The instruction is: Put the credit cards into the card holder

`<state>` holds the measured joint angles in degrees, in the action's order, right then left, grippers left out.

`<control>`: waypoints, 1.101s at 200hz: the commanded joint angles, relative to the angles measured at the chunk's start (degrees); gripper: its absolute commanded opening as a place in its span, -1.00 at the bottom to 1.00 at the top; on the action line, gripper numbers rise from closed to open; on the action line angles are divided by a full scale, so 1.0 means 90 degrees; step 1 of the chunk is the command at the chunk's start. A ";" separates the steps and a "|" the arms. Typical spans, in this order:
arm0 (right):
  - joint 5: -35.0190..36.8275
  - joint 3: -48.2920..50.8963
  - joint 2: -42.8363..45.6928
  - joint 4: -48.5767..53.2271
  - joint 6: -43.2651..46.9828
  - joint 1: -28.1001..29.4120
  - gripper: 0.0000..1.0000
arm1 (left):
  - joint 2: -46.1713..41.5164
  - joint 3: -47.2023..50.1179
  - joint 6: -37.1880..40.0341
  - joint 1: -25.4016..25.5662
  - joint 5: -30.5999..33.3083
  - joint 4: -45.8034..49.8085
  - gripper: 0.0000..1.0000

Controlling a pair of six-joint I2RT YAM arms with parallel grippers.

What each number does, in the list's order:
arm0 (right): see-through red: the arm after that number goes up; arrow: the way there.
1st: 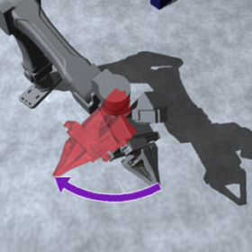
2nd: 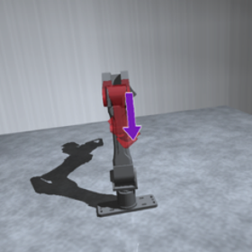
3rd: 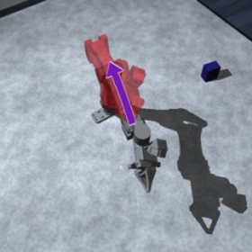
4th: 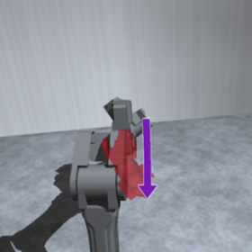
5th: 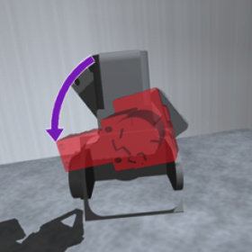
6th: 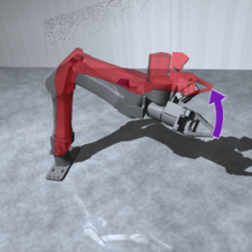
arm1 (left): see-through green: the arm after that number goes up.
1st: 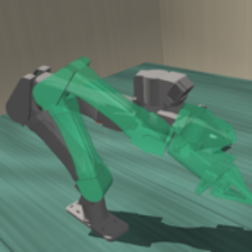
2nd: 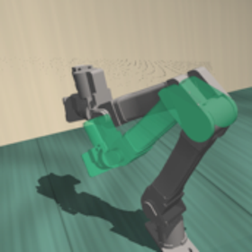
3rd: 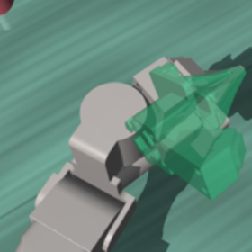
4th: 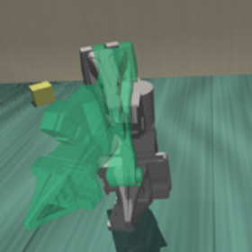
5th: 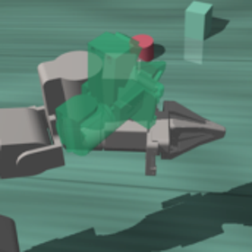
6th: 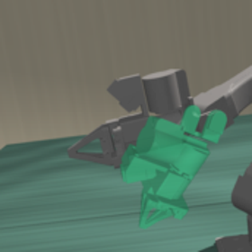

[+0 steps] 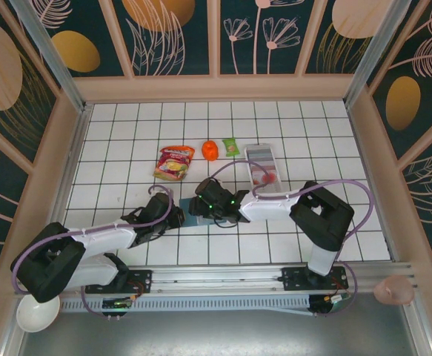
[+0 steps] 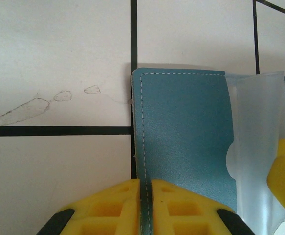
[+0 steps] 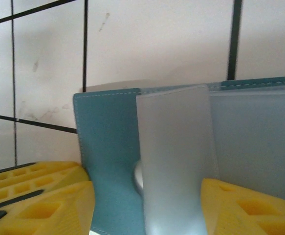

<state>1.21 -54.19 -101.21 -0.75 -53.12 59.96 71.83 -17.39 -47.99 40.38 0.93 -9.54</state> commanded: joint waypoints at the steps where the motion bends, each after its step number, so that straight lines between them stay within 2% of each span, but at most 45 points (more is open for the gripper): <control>1: -0.0346 0.0147 -0.0114 -0.0510 -0.0280 -0.0061 0.20 | 0.0144 0.0203 0.0097 -0.0006 -0.0182 0.0250 -0.71; 32: -0.0461 0.0318 -0.0052 -0.0798 -0.0519 -0.0111 0.15 | 0.0136 0.0194 0.0107 -0.0016 -0.0191 0.0267 -0.72; 83: -0.1019 0.0753 0.0065 -0.2015 -0.0941 -0.0239 0.08 | 0.0079 0.0222 0.0092 -0.0006 -0.0151 0.0269 -0.73; 160: -0.0964 0.0653 0.0016 -0.2229 -0.1044 -0.0266 -0.03 | -0.0057 0.0300 0.0068 -0.0006 -0.0128 0.0298 -0.74; 220: -0.1305 0.0687 -0.0213 -0.2795 -0.1451 -0.0344 -0.08 | -0.0096 0.0351 0.0027 -0.0010 -0.0123 0.0252 -0.74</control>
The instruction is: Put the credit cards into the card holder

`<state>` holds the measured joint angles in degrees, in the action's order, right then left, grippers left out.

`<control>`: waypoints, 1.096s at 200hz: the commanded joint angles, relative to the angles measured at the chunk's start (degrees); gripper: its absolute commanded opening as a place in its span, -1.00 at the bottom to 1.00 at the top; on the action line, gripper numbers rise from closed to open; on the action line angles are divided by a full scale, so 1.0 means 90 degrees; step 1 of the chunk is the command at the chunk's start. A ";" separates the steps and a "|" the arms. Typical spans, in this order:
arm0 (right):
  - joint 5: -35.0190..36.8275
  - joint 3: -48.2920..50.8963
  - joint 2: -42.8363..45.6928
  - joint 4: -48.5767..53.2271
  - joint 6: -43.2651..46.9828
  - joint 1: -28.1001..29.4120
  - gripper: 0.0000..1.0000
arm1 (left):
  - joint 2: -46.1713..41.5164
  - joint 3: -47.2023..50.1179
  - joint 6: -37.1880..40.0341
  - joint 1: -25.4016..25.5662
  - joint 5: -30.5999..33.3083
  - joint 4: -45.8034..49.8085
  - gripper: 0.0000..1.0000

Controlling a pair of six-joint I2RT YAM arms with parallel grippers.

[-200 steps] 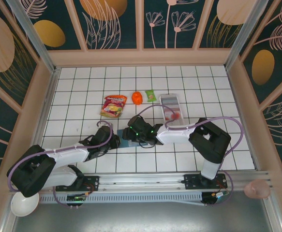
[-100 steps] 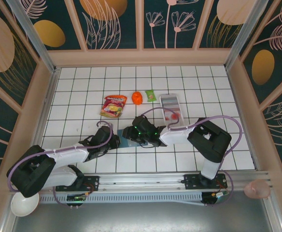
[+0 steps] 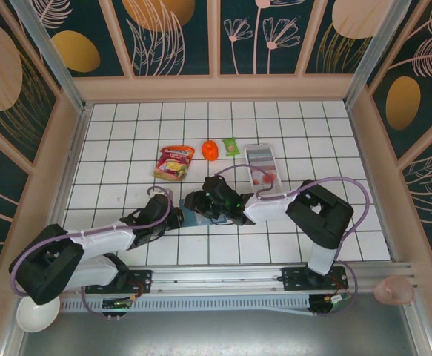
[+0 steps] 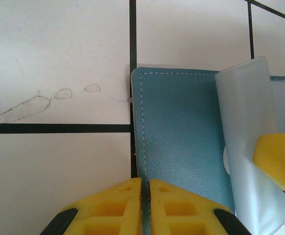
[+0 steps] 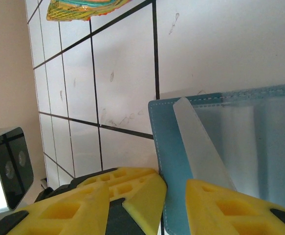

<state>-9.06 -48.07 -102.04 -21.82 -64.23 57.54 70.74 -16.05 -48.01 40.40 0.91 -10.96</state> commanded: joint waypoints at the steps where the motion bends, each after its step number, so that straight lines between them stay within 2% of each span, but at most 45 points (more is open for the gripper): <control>1: -0.0163 0.0007 -0.0121 -0.0454 -0.0217 -0.0074 -0.08 | 0.0028 0.0207 0.0026 -0.0014 -0.0121 0.0409 -0.74; 43: -0.0126 -0.0373 -0.0174 -0.0463 0.0035 -0.0101 -0.07 | -0.0018 0.0219 0.0029 -0.0009 -0.0105 0.0417 -0.76; 75: -0.0428 -0.0604 -0.0112 -0.0958 0.0186 -0.0162 -0.05 | -0.0047 0.0247 0.0030 -0.0012 -0.0101 0.0411 -0.76; 103: -0.0072 -0.1125 0.0188 -0.0239 0.0704 -0.0180 -0.02 | -0.0077 0.0242 0.0029 -0.0011 -0.0101 0.0398 -0.77; 139: 0.0410 -0.0863 0.0801 0.0498 0.0809 -0.0436 0.00 | -0.0087 0.0255 0.0028 -0.0007 -0.0083 0.0378 -0.76; 158: 0.0917 -0.0773 0.0950 0.1362 0.0974 -0.0506 -0.09 | -0.0088 0.0218 0.0036 -0.0007 -0.0072 0.0400 -0.76; 167: 0.1083 -0.0730 0.1014 0.1733 0.1090 -0.0494 -0.24 | -0.0110 0.0195 0.0042 -0.0007 -0.0060 0.0457 -0.76; 190: 0.1261 -0.0459 0.1123 0.2062 0.1249 -0.0476 -0.44 | -0.0279 0.0106 0.0040 -0.0008 -0.0018 0.0640 -0.71; 219: 0.1585 -0.0449 0.1115 0.2519 0.1484 -0.0288 -0.45 | -0.0699 -0.0116 0.0012 -0.0007 0.0213 0.1120 -0.51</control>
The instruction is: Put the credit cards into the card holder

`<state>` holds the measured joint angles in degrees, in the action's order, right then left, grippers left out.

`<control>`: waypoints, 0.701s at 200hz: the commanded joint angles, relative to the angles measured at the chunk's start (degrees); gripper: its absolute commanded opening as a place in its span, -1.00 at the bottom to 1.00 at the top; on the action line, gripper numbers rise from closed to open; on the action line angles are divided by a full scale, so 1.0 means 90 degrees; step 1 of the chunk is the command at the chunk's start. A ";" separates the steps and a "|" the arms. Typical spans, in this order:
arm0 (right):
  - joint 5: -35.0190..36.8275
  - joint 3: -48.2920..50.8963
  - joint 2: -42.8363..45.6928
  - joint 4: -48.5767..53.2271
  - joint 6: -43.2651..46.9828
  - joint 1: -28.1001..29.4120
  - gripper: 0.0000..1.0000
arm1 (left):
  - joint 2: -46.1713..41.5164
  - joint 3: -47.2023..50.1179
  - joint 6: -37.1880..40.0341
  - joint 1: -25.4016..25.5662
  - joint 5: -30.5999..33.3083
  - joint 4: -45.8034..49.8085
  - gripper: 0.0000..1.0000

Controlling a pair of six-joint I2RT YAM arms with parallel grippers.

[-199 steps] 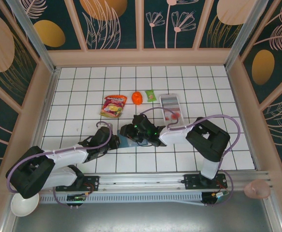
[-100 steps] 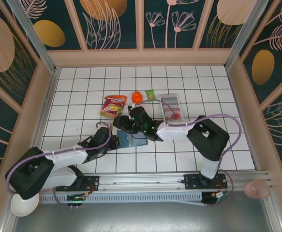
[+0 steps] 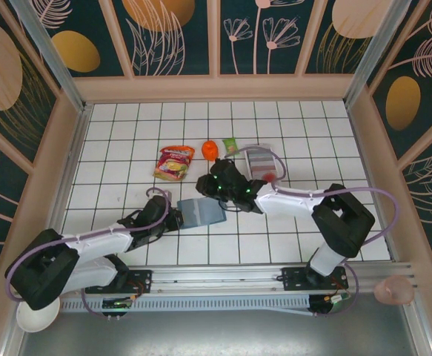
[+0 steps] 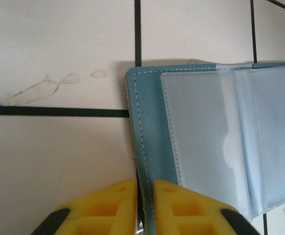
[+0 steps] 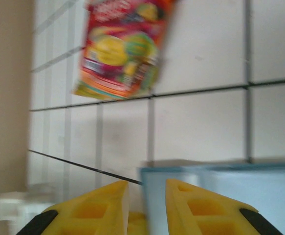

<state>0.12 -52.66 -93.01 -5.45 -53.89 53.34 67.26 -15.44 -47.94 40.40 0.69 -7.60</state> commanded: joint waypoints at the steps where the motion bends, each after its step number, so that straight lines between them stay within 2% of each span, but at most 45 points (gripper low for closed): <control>1: 0.0579 0.0061 0.0111 0.0707 0.0339 0.0187 -0.45 | -0.0324 -0.0196 0.0009 -0.0007 0.0246 0.0761 -0.49; 26: 0.0772 0.0046 0.0163 0.0896 0.0486 0.0271 -0.43 | -0.0616 -0.0390 0.0001 -0.0016 0.0556 0.1181 -0.18; 63: 0.1353 -0.0055 0.0395 0.1426 0.0742 0.0267 -0.37 | -0.0813 -0.0735 -0.0168 -0.0013 0.1366 0.2011 -0.24; 112: 0.1920 -0.0164 0.0735 0.1961 0.1056 0.0218 -0.08 | -0.1085 -0.1075 -0.0101 -0.0016 0.0719 0.1937 -0.21; 140: 0.2239 -0.0224 0.1052 0.2308 0.1326 0.0110 0.02 | -0.0950 -0.1293 -0.0098 -0.0013 0.0500 0.1946 -0.08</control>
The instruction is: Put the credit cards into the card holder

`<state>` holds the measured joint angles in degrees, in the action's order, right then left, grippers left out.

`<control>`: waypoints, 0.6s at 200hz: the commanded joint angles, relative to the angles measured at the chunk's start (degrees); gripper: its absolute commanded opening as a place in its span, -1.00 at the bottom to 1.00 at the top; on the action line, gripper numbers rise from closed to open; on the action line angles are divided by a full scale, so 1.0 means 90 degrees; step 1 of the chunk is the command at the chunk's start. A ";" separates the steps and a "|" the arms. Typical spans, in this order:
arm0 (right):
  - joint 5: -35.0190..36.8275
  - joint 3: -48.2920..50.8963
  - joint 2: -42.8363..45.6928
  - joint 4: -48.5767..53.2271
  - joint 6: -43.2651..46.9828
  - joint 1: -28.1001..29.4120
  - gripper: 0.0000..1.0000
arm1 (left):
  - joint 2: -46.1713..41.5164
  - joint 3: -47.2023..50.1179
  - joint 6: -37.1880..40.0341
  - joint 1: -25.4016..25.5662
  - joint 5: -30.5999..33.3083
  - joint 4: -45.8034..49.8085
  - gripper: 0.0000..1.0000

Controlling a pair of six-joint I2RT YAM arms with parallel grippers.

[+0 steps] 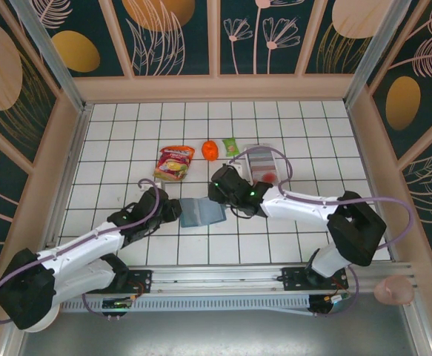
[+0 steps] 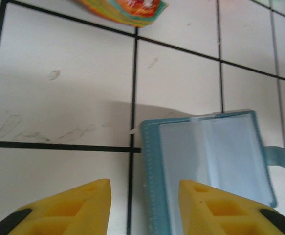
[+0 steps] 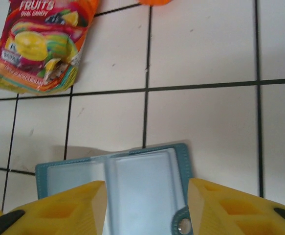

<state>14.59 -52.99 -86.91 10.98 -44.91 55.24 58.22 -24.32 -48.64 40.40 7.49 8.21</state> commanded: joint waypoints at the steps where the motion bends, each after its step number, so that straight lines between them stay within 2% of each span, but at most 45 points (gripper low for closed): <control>1: 0.0633 -0.0187 0.0387 0.0485 0.0344 -0.0107 0.02 | 0.0060 -0.0321 -0.0028 -0.0010 -0.0251 0.0201 -0.08; 23: 0.0630 -0.0161 0.0607 0.0511 0.0543 -0.0194 0.04 | 0.0193 -0.0671 -0.0007 -0.0018 -0.0119 0.0455 -0.07; 39: 0.0596 -0.0144 0.0689 0.0518 0.0605 -0.0247 0.05 | 0.0183 -0.0893 -0.0019 -0.0009 -0.0096 0.0463 -0.25; 68: 0.0504 -0.0097 0.0926 0.0538 0.0673 -0.0345 0.04 | 0.0287 -0.1009 -0.0186 -0.0007 -0.0731 0.0111 -0.42; 77: 0.0454 -0.0066 0.1002 0.0550 0.0706 -0.0403 0.04 | 0.0309 -0.1049 -0.0168 -0.0007 -0.0752 0.0125 -0.37; 99: 0.0306 0.0018 0.1193 0.0626 0.0779 -0.0645 0.04 | 0.0261 -0.1098 -0.0110 -0.0011 -0.0314 0.0390 -0.06; 120: 0.0190 0.0018 0.1352 0.0830 0.0909 -0.0921 0.04 | 0.0348 -0.1059 -0.0109 -0.0008 -0.0108 0.0475 -0.02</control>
<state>16.73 -53.10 -77.21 15.29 -38.85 49.41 60.49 -32.69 -49.63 40.40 4.16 10.22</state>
